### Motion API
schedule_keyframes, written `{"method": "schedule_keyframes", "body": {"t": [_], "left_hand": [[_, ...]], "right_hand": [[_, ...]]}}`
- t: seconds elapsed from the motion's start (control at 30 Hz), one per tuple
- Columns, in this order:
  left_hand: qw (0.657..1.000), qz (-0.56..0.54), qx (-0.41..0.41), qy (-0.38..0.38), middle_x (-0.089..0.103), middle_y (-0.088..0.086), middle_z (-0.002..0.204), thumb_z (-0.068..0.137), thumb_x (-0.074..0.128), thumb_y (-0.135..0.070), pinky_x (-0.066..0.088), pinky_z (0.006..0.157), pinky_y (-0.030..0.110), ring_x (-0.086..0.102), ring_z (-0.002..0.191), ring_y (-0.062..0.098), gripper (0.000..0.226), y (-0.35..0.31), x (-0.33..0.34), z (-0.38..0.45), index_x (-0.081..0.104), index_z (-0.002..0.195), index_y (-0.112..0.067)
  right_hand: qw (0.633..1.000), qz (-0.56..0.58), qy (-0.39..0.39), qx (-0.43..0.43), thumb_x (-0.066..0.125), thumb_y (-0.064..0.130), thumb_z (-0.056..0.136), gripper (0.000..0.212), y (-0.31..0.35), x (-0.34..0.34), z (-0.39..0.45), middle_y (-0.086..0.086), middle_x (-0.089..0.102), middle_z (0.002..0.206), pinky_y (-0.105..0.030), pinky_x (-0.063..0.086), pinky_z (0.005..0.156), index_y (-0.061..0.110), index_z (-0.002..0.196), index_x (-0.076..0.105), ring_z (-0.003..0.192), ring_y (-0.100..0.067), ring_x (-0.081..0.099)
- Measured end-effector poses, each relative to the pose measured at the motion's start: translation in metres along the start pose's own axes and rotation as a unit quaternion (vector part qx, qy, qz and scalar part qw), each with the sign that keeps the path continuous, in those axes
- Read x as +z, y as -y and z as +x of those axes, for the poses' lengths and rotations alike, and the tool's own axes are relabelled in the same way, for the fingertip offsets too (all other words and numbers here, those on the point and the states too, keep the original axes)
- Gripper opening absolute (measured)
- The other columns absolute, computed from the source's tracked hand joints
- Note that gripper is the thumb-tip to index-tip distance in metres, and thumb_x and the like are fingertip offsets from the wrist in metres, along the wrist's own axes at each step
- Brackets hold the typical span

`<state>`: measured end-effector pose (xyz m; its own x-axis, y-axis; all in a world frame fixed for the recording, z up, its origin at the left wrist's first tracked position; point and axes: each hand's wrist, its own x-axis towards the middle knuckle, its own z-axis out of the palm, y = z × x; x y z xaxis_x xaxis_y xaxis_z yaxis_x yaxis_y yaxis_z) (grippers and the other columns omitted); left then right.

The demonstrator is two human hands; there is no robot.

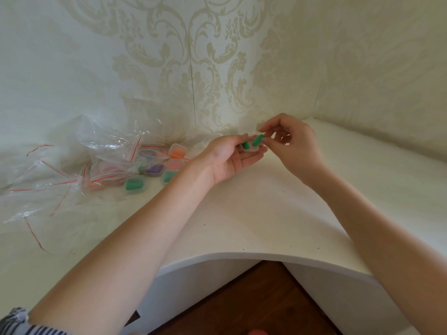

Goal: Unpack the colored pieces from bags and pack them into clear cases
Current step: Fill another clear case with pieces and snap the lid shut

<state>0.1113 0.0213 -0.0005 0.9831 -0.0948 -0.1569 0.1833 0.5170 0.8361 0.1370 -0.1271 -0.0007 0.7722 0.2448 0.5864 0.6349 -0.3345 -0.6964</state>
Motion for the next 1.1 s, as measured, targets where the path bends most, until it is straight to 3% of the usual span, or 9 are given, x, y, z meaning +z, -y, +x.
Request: {"method": "schedule_keyframes", "body": {"t": [0.2,0.47,0.6,0.73,0.83,0.9,1.0,1.1], "left_hand": [[0.999,0.028,-0.03,0.021,0.062,0.015,0.089,0.097,0.041,-0.004,0.056,0.079,0.036,0.068,0.069,0.021,0.017,0.0,0.001,-0.004,0.056,0.099,0.004],[0.998,0.031,-0.042,0.025,0.06,0.017,0.086,0.099,0.036,-0.01,0.057,0.077,0.038,0.067,0.069,0.024,0.024,-0.001,0.002,-0.004,0.054,0.105,0.005],[0.998,0.001,-0.047,0.03,0.064,0.026,0.101,0.099,0.031,-0.006,0.055,0.082,0.039,0.067,0.084,0.032,0.03,-0.002,0.002,-0.006,0.055,0.11,0.01],[0.998,-0.012,-0.056,0.03,0.056,0.031,0.119,0.099,0.031,-0.011,0.054,0.083,0.04,0.065,0.09,0.037,0.034,-0.001,0.004,-0.008,0.051,0.115,0.011],[0.996,-0.058,-0.055,0.03,0.051,0.034,0.126,0.098,0.033,-0.026,0.054,0.082,0.042,0.064,0.09,0.041,0.049,-0.004,0.001,-0.008,0.044,0.123,0.014],[0.996,-0.078,-0.046,0.028,0.052,0.033,0.123,0.098,0.036,-0.03,0.054,0.084,0.042,0.064,0.091,0.04,0.053,-0.006,-0.001,-0.008,0.043,0.125,0.015],[0.997,-0.076,-0.023,0.023,0.058,0.028,0.107,0.1,0.04,-0.015,0.056,0.078,0.038,0.068,0.079,0.033,0.04,-0.004,0.001,-0.007,0.041,0.13,0.013],[0.998,-0.059,-0.002,0.004,0.058,0.03,0.098,0.099,0.038,-0.002,0.058,0.066,0.036,0.07,0.064,0.032,0.034,-0.001,0.004,-0.008,0.039,0.13,0.013]], "right_hand": [[0.994,-0.062,0.072,-0.048,0.063,-0.005,0.076,0.031,0.0,0.001,-0.003,0.016,0.059,0.077,-0.021,0.041,0.063,0.023,0.087,0.063,0.064,-0.014,0.048],[0.988,-0.128,0.048,-0.069,0.064,-0.001,0.076,0.028,-0.005,0.002,-0.003,0.018,0.049,0.075,-0.006,0.031,0.061,0.026,0.077,0.055,0.07,0.002,0.041],[0.994,-0.098,-0.018,-0.043,0.056,-0.008,0.079,0.033,-0.006,0.003,-0.001,0.007,0.045,0.1,-0.002,0.032,0.067,0.02,0.097,0.058,0.08,0.005,0.04],[0.995,-0.099,0.024,0.023,0.036,-0.015,0.076,0.065,-0.007,0.003,0.001,0.007,0.051,0.114,0.002,0.033,0.067,0.024,0.123,0.059,0.088,-0.005,0.045],[0.997,-0.072,0.026,0.02,0.036,-0.014,0.075,0.061,-0.003,0.004,-0.001,0.009,0.061,0.103,0.0,0.035,0.065,0.025,0.11,0.066,0.086,-0.008,0.051],[0.999,-0.039,0.028,0.015,0.037,-0.013,0.076,0.054,0.002,0.003,-0.003,0.011,0.065,0.092,-0.002,0.037,0.065,0.027,0.094,0.07,0.08,0.002,0.055],[0.999,0.0,0.04,0.03,0.038,-0.013,0.077,0.051,0.006,0.003,-0.006,0.012,0.066,0.082,-0.003,0.037,0.062,0.027,0.076,0.07,0.071,0.01,0.056],[0.999,-0.002,0.023,0.03,0.039,-0.012,0.076,0.047,0.005,0.005,-0.007,0.016,0.065,0.08,-0.005,0.038,0.062,0.026,0.077,0.067,0.073,0.005,0.056]]}}
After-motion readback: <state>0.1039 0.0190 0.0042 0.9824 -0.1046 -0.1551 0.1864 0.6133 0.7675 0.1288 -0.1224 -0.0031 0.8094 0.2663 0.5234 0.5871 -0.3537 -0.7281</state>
